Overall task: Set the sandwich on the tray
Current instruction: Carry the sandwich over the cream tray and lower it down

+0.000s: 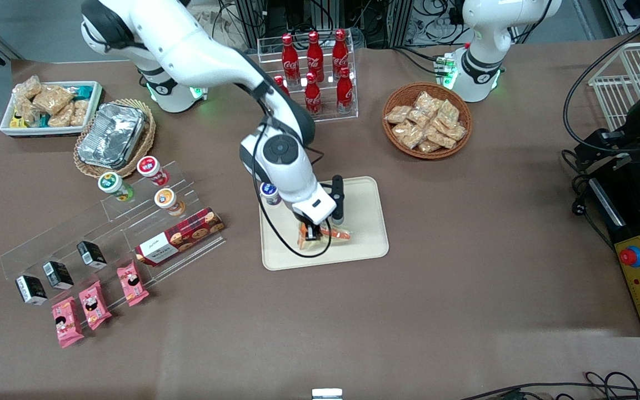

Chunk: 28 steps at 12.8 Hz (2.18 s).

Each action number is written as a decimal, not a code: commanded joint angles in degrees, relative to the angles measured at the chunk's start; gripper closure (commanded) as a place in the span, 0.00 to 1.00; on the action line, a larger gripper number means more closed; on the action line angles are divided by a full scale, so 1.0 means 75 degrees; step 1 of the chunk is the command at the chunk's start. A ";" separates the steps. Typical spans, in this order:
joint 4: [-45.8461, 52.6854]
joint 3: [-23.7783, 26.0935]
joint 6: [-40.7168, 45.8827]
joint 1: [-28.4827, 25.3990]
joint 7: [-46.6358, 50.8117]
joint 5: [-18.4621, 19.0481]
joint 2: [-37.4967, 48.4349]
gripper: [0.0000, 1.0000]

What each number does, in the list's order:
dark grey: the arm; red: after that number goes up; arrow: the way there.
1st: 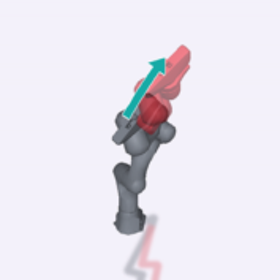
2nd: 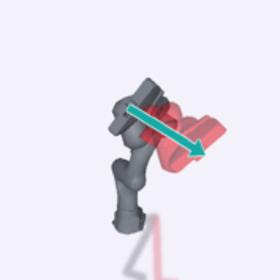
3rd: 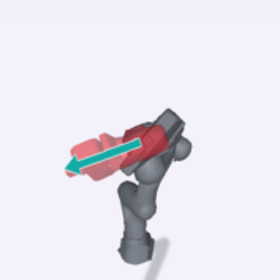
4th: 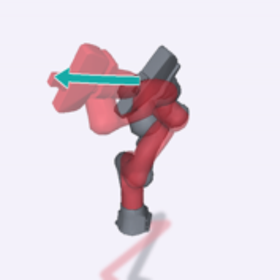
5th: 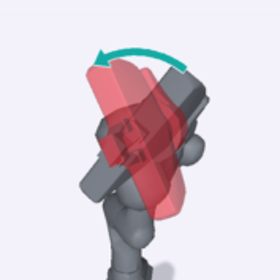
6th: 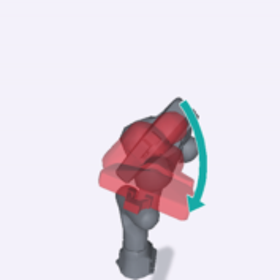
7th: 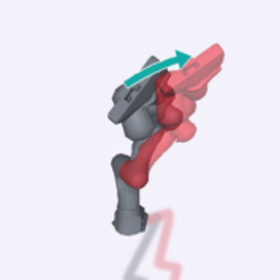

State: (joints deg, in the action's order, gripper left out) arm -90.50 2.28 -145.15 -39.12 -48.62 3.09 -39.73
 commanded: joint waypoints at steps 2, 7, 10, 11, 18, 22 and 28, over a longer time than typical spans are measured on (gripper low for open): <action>0.0394 -0.0057 -0.0451 0.0048 -0.0548 0.0115 -0.0537 1.00; 0.0348 -0.0081 -0.0474 0.0095 -0.0455 -0.0059 -0.0690 1.00; 0.0301 -0.0081 -0.0451 0.0118 -0.0443 -0.0621 -0.0761 1.00; 0.0289 -0.0081 -0.0451 0.0130 -0.0431 -0.0646 -0.0772 1.00; 0.0289 -0.0069 -0.0404 0.0293 -0.0045 -0.0693 -0.0761 0.00; 0.0277 0.0013 -0.0124 0.0704 -0.0045 -0.0960 -0.0597 0.00; 0.0277 -0.0034 0.0392 0.0832 0.0002 -0.2542 -0.0140 0.00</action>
State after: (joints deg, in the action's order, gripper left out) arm -88.36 1.73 -144.80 -33.83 -48.59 -12.35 -42.77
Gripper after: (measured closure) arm 0.000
